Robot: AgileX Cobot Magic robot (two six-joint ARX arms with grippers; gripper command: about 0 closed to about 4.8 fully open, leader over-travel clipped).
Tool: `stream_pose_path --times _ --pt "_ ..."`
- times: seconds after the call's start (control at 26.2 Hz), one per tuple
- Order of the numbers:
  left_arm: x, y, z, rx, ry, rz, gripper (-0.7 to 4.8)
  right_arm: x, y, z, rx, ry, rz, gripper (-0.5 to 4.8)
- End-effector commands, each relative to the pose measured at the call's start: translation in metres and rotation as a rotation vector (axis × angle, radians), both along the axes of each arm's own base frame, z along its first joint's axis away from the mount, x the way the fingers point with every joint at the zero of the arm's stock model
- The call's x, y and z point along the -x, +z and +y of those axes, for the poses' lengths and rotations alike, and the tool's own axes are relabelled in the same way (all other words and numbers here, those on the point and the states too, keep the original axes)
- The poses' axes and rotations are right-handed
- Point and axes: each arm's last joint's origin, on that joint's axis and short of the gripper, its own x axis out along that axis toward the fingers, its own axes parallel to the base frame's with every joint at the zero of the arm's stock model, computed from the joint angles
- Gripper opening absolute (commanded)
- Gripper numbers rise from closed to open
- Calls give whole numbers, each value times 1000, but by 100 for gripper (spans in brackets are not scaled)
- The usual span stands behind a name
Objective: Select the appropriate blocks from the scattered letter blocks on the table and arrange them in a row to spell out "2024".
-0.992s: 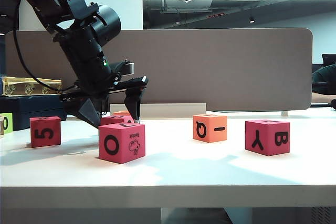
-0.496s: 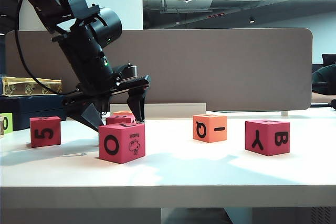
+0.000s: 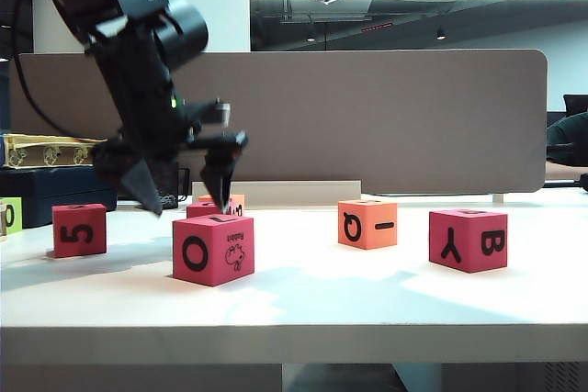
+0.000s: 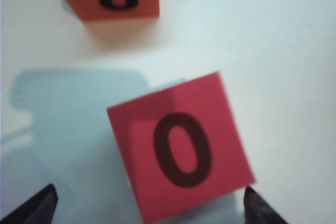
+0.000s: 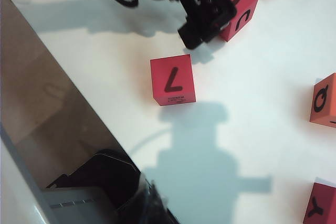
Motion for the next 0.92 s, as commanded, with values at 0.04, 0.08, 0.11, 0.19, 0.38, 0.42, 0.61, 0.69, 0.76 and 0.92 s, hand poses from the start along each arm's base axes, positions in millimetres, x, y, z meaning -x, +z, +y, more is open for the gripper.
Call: stream_pose_path --times 0.04,0.08,0.11,0.19,0.38,0.42,0.61,0.69,0.76,0.92 --pt "4 25 -1 16 -76 -106 479 -1 3 0 12 -27 -38 -2" --pt "5 31 -1 28 -104 -123 479 -1 3 -1 20 -35 -45 -2" --pt "7 36 -2 60 -142 -137 479 -2 3 -1 30 -48 -54 -2" --pt "9 47 -4 143 -220 -163 479 -2 3 -3 49 -72 -70 -2" --pt "11 55 -14 176 -288 -190 479 -3 13 -12 126 -140 -100 -2" --pt "11 56 -17 171 -303 -201 479 -3 15 -14 143 -157 -116 -2" --pt "16 59 -36 171 -388 -275 424 -8 31 -28 178 -239 -150 -2" --pt "17 59 -44 168 -423 -304 421 -9 35 -33 183 -258 -145 -2" --pt "18 58 -51 162 -448 -329 398 -10 39 -38 191 -279 -144 -2" --pt "14 49 -63 165 -474 -353 363 -13 43 -49 242 -349 -161 -2"
